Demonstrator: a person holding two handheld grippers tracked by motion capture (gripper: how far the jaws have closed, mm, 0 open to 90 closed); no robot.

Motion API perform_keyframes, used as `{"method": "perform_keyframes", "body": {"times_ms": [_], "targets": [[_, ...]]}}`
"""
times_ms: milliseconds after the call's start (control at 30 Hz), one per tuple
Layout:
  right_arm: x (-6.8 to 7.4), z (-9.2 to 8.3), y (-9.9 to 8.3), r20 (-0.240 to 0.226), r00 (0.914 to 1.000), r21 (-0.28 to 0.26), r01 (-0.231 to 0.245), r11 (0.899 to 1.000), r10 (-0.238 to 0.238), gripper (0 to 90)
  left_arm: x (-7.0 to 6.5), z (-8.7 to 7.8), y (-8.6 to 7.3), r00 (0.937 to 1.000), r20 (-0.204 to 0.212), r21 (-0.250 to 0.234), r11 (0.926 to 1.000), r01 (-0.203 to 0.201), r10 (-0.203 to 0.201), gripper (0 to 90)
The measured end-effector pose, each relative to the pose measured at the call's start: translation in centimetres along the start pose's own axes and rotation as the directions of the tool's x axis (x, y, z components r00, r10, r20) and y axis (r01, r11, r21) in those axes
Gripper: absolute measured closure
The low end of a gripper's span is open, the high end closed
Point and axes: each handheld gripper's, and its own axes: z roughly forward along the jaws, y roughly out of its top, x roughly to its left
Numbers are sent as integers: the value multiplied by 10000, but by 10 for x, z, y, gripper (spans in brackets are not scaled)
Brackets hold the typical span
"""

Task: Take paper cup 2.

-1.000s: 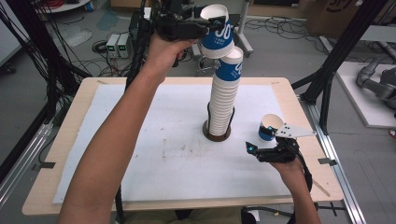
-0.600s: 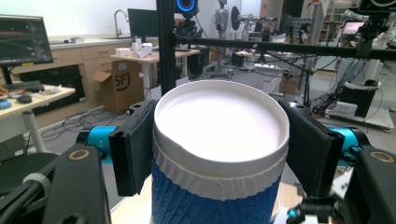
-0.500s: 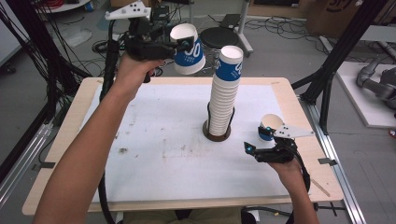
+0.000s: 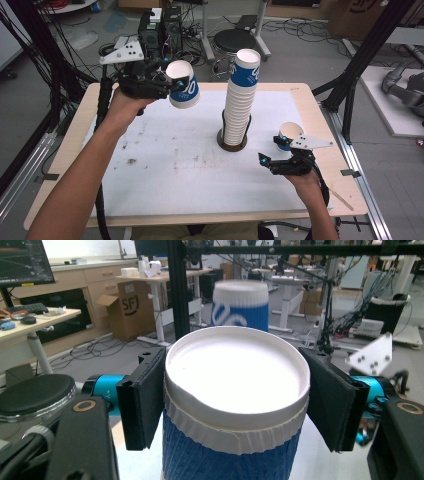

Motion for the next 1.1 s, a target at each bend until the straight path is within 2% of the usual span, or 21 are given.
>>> {"method": "perform_keyframes", "body": {"times_ms": [267,500,833,1100], "targets": [[2,2,-1,28,10000,80,-5,10000,5,145,-1,-12,-35,10000,-47,179,9998,76,-75,307],[4,6,-1,-39,9999,112,134,9998,-134,145,-6,-21,-57,9999,-111,427,9990,-86,90,306],[7,10,0,-113,9998,60,144,9999,-144,145,-8,-26,-87,9994,-260,601,9979,246,-230,306],[7,10,-1,-49,9999,48,90,9999,-90,145,-10,-26,-109,9986,-168,640,9967,503,-493,306]]}}
